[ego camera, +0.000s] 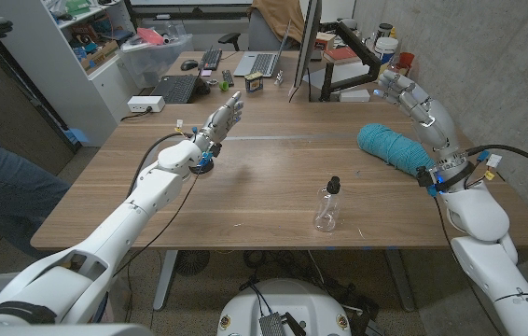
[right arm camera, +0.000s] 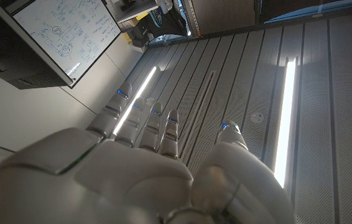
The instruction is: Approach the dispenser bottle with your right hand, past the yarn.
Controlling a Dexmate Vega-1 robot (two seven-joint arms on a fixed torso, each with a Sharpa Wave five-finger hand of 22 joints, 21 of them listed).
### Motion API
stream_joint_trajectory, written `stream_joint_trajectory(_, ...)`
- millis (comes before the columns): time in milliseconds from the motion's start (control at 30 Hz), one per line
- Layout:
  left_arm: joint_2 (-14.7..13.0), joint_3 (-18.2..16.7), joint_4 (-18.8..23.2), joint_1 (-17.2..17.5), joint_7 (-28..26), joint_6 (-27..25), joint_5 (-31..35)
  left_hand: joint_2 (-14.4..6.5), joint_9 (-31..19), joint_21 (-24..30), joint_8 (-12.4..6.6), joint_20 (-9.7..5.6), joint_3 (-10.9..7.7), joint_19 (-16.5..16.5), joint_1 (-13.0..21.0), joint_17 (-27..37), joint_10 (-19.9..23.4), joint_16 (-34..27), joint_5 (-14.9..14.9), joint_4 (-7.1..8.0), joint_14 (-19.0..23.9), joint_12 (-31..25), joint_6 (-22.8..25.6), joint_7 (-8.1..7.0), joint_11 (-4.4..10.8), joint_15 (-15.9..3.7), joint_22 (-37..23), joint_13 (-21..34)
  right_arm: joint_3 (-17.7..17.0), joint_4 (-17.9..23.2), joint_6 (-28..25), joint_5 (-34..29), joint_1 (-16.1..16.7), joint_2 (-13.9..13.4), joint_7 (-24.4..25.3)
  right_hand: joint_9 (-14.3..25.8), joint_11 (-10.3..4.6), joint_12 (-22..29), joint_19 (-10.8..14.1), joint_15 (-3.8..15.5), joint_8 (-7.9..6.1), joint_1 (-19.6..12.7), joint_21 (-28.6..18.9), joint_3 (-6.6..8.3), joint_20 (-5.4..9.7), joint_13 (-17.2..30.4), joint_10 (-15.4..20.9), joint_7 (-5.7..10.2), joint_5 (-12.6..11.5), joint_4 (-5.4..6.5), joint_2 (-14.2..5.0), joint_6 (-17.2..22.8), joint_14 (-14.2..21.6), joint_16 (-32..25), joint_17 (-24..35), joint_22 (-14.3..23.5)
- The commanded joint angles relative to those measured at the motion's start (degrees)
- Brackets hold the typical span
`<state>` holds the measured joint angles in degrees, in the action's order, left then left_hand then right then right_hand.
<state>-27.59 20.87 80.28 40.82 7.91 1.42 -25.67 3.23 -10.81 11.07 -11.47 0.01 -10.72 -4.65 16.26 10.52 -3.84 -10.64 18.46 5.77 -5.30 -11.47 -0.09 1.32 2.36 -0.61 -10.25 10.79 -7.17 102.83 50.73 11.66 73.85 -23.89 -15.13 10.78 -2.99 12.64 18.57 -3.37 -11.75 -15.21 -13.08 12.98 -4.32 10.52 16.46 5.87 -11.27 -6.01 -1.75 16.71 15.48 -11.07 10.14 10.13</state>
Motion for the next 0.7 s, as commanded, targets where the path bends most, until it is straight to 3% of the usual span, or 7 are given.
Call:
stream_joint_trajectory(33,0.21,0.49,-0.32,-0.82,0.44,-0.26,0.44,-0.41,-0.06,0.47,-0.2,0.14,0.3,-0.12,0.29,0.17,-0.13,-0.19,0.24,-0.04,-0.48,-0.2,0.6,0.13,0.06,0.2,-0.17,0.15,0.83,0.48,2.48,0.45,0.43,0.14,-1.17,0.22,-0.36,-0.04,0.45,-0.08,-0.23,-0.47,0.22,0.18,-0.18,0.09,0.27,0.67,-0.39,-0.41,-0.04,0.21,0.64,-0.26,0.1,0.18)
stream_joint_trajectory(700,0.58,0.39,-0.63,-1.09,0.4,-0.09,0.42,-0.52,-0.07,0.45,-0.18,0.17,0.54,-0.21,0.36,0.17,-0.15,-0.2,0.23,-0.02,-0.5,-0.19,0.67,0.18,0.16,0.17,-0.18,0.15,-1.22,2.93,3.31,-5.61,1.21,1.62,-0.42,0.19,-0.42,-0.37,0.52,0.04,-0.39,-0.93,0.56,0.26,-0.62,0.11,-0.41,1.8,-0.43,-0.71,-0.09,1.43,0.87,0.02,0.09,0.22)
